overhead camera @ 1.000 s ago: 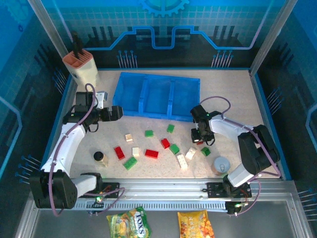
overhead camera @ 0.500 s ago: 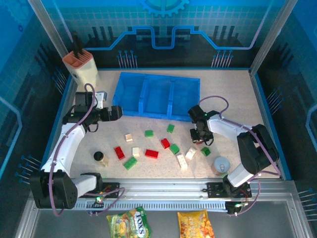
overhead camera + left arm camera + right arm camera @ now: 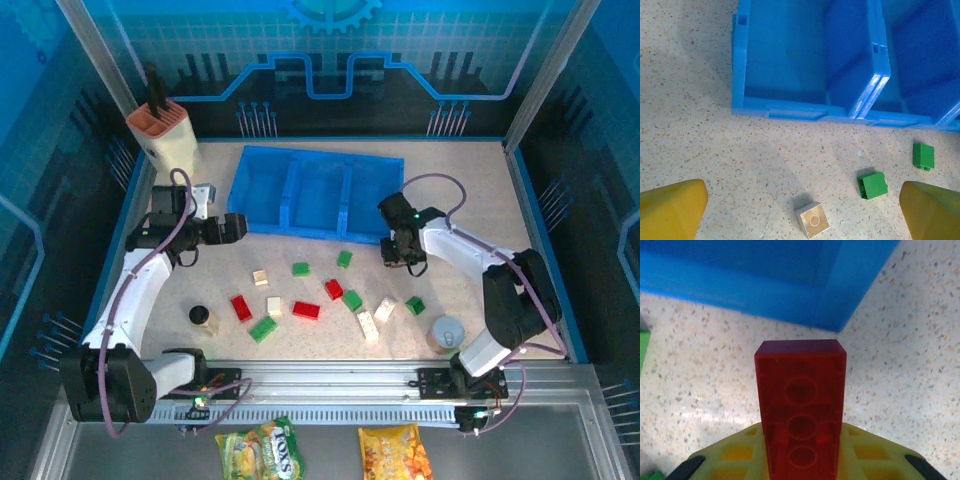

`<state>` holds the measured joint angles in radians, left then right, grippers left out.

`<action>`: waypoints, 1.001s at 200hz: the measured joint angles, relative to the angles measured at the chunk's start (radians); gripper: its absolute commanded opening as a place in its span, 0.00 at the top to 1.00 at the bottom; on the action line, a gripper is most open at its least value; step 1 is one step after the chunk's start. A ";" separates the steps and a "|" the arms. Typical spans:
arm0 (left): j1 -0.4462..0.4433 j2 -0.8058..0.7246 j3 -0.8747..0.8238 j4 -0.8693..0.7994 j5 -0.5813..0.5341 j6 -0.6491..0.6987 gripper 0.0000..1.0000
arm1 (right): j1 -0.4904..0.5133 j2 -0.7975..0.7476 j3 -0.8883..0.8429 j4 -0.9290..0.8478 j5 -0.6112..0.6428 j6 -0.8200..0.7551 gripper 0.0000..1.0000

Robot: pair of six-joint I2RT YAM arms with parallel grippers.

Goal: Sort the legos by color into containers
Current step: Pick up the lego from the center of the table, then place the lego in the container.

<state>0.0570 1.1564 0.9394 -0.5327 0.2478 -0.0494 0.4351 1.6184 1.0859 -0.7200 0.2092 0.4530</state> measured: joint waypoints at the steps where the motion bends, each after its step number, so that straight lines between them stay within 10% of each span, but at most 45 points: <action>1: 0.000 0.000 0.000 0.000 0.000 0.000 0.01 | 0.000 0.001 0.002 -0.001 0.000 0.000 0.80; 200: 0.005 -0.002 0.000 0.000 0.000 0.000 0.01 | -0.040 0.110 0.423 -0.140 -0.027 -0.028 0.77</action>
<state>0.0620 1.1545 0.9394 -0.5327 0.2481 -0.0498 0.3954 1.7283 1.5085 -0.8600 0.1822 0.4252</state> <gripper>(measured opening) 0.993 0.287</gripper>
